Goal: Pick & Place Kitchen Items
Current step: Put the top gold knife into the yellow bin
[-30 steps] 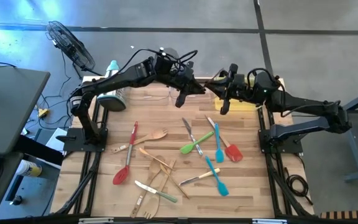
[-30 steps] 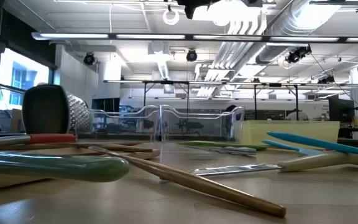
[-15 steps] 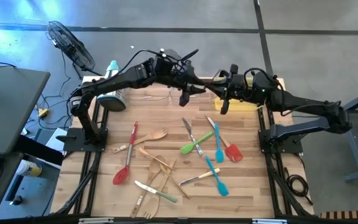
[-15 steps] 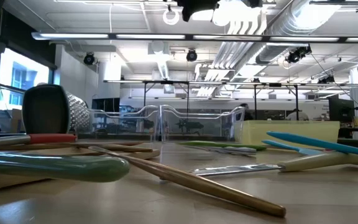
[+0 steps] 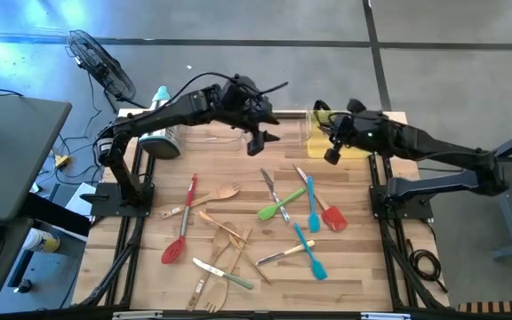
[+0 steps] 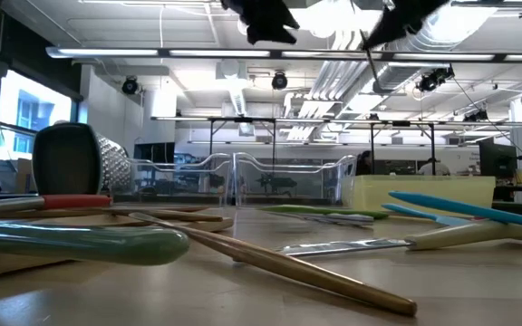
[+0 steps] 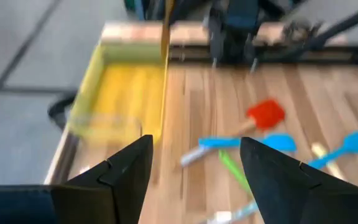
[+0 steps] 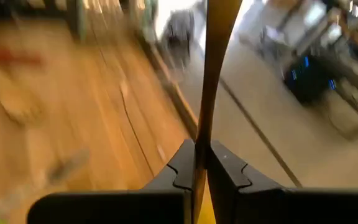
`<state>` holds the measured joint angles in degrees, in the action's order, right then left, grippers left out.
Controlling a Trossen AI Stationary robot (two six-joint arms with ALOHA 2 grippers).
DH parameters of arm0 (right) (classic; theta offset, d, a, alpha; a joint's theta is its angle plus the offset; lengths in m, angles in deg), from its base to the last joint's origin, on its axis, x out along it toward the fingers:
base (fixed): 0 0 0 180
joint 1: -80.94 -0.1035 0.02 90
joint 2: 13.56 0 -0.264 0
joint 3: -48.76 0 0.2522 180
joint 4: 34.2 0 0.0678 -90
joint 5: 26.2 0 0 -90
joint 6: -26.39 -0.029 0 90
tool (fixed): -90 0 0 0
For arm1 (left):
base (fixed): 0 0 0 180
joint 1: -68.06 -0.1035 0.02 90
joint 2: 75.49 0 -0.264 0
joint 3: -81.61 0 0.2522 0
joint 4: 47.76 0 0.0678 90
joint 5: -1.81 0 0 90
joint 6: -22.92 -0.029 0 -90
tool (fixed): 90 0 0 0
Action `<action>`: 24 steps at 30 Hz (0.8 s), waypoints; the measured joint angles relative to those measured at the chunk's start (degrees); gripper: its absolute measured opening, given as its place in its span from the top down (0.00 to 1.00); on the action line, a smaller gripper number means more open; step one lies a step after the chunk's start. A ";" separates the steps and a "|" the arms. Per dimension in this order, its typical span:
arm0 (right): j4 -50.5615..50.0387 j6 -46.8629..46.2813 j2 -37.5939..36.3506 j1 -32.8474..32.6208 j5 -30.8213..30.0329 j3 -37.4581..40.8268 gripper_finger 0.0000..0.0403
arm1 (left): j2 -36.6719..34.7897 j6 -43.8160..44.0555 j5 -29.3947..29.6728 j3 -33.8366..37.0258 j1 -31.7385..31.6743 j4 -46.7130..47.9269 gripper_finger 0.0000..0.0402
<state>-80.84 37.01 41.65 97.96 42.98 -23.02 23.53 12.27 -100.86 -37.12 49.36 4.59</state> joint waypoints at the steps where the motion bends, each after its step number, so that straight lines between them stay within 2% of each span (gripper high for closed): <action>1: -2.58 0.21 0.35 1.06 -0.83 0.00 0.98 | -0.04 -0.02 0.12 0.02 -0.02 1.72 0.41; 5: -10.09 1.47 3.05 5.28 -3.41 0.00 0.98 | -0.85 -1.27 0.61 0.00 -0.06 8.28 0.41; 10: -13.53 6.03 7.31 12.32 -3.19 0.00 0.98 | -1.52 -1.67 1.90 0.02 -0.02 14.72 0.41; 15: -14.70 12.57 12.77 20.79 -2.78 0.00 0.98 | -1.53 -1.55 2.75 0.02 -0.02 18.72 0.41; 19: -14.48 16.32 17.19 27.63 0.71 0.00 0.98 | -1.53 -1.51 2.95 0.02 0.00 21.36 0.41; 24: -13.74 22.36 23.58 32.17 1.97 0.00 0.98 | -1.53 -1.09 2.93 0.02 0.00 25.31 0.41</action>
<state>-94.58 59.37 65.23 130.13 44.95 -23.02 22.00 11.18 -97.93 -37.10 49.36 29.90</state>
